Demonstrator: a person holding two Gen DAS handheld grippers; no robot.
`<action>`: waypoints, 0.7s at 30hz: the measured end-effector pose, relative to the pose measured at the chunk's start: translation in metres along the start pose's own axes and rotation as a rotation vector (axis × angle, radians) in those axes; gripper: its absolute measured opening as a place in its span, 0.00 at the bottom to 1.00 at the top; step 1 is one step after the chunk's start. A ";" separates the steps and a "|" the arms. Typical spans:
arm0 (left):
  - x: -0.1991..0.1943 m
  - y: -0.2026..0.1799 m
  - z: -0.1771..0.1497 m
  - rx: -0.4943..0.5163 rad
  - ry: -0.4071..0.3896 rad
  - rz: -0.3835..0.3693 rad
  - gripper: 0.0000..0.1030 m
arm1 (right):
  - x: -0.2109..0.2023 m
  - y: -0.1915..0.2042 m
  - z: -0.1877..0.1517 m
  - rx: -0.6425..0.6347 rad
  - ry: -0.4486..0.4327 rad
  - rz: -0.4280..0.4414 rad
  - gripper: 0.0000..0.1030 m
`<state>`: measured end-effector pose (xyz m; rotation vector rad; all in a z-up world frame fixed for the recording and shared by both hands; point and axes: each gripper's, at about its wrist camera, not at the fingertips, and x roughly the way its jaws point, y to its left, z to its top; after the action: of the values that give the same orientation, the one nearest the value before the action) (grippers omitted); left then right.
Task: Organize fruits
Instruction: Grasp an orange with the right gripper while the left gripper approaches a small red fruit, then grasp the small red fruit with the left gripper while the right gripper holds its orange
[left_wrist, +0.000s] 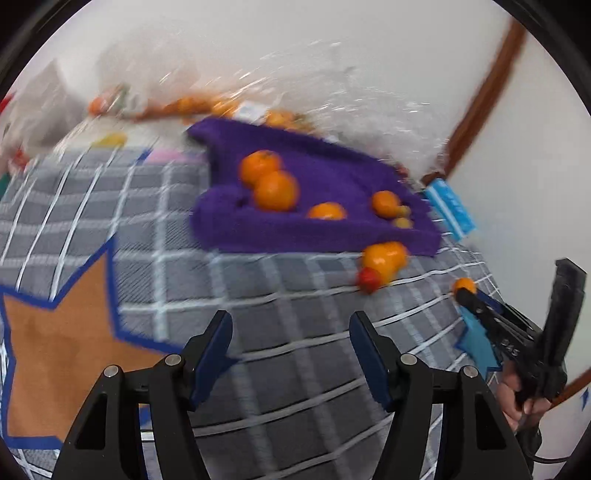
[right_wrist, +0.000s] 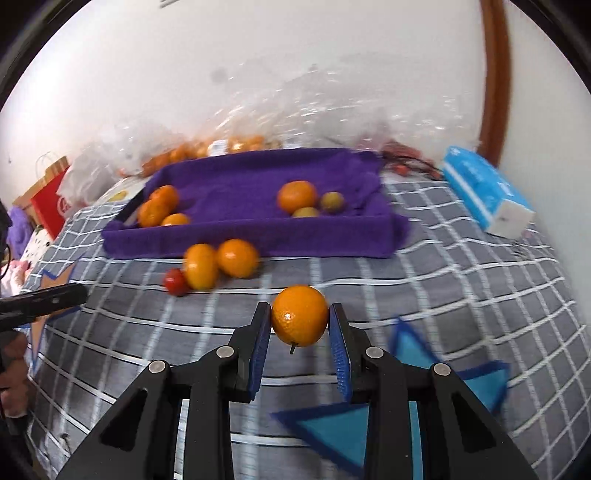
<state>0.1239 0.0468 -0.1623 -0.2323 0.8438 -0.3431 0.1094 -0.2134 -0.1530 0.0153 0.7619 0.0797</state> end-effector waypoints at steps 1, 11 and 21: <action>0.002 -0.013 0.001 0.046 -0.013 0.006 0.61 | 0.000 -0.005 0.000 0.005 -0.010 -0.007 0.31; 0.066 -0.085 0.012 0.306 0.057 0.100 0.49 | 0.007 -0.030 -0.001 0.107 -0.028 0.067 0.31; 0.086 -0.082 0.018 0.297 0.096 0.080 0.23 | 0.013 -0.041 -0.003 0.169 -0.007 0.124 0.31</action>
<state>0.1744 -0.0605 -0.1827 0.0949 0.8822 -0.4023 0.1195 -0.2536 -0.1662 0.2234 0.7588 0.1330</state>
